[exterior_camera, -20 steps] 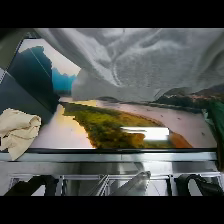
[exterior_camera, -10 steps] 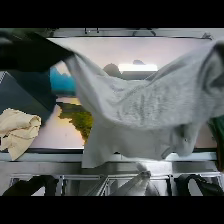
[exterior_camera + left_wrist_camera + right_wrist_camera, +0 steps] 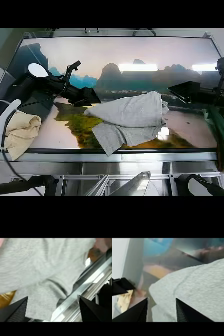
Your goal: Fold the shirts.
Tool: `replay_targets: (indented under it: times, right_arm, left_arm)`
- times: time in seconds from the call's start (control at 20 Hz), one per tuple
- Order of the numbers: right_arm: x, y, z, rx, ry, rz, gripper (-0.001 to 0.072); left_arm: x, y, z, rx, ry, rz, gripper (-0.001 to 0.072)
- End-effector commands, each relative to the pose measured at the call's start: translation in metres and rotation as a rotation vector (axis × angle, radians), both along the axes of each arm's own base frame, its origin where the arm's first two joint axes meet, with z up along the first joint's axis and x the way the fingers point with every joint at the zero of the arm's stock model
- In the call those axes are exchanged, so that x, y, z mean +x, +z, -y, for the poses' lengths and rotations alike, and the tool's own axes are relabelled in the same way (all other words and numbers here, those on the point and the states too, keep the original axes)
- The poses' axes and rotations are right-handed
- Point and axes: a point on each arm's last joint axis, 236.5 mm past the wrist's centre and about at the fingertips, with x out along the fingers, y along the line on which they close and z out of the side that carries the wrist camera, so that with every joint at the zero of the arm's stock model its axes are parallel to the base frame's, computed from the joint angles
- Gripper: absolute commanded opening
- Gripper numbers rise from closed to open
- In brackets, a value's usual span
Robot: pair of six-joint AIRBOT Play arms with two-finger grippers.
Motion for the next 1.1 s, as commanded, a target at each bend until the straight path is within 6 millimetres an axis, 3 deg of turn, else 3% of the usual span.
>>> replay_targets:
  times: [0.0, 0.15, 0.25, 0.45, 0.55, 0.65, 0.85, 0.95, 1.05]
  right_arm:
    - [0.002, -0.027, 0.031, -0.042, -0.048, -0.071, 0.0387]
    - [-0.038, -0.094, 0.064, -0.226, -0.083, -0.346, 0.0386]
    - [-0.072, -0.136, 0.072, -0.282, -0.099, -0.516, 0.0386]
    - [-0.127, -0.180, 0.033, -0.172, -0.056, -0.699, 0.0386]
    - [-0.149, -0.198, 0.011, -0.145, -0.034, -0.753, 0.0386]
    - [-0.154, -0.210, -0.007, -0.135, -0.041, -0.758, 0.0386]
    - [-0.135, -0.210, -0.045, -0.123, -0.047, -0.685, 0.0382]
    - [-0.122, -0.210, -0.058, -0.127, -0.077, -0.641, 0.0379]
    - [-0.113, -0.211, -0.067, -0.109, -0.102, -0.624, 0.0378]
  left_arm:
    - [0.006, -0.029, -0.025, -0.008, 0.032, -0.140, 0.0717]
    - [0.003, -0.026, -0.018, -0.051, 0.031, -0.171, 0.0716]
    - [-0.011, -0.038, -0.010, -0.036, -0.016, -0.176, 0.0716]
    - [-0.012, -0.068, -0.013, 0.076, -0.042, -0.112, 0.0716]
    - [-0.007, -0.073, -0.017, 0.106, -0.032, -0.085, 0.0715]
    - [0.009, -0.076, -0.018, 0.114, 0.012, -0.037, 0.0715]
    - [0.046, -0.080, -0.022, 0.133, 0.118, 0.079, 0.0698]
    - [0.052, -0.088, -0.022, 0.137, 0.138, 0.080, 0.0697]
    - [0.045, -0.105, -0.022, 0.143, 0.126, 0.030, 0.0697]
